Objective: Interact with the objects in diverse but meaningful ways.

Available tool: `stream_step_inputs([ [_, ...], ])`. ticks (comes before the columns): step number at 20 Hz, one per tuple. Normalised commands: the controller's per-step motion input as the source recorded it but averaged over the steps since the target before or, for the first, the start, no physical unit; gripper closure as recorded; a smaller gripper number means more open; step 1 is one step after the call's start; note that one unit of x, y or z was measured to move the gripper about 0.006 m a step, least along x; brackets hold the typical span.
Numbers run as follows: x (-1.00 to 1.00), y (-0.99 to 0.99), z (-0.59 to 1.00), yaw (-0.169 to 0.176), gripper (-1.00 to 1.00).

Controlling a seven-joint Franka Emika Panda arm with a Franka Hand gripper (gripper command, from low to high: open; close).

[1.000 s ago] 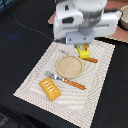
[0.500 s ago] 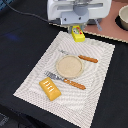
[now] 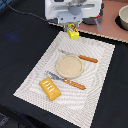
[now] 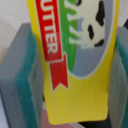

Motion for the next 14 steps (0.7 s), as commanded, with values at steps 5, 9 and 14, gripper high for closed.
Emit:
stream_step_inputs([
  [5, -0.01, 0.21, -0.33, 0.008, 1.00],
  [9, 0.00, 0.16, -0.26, 0.001, 1.00],
  [14, 0.00, 0.22, -0.28, 0.006, 1.00],
])
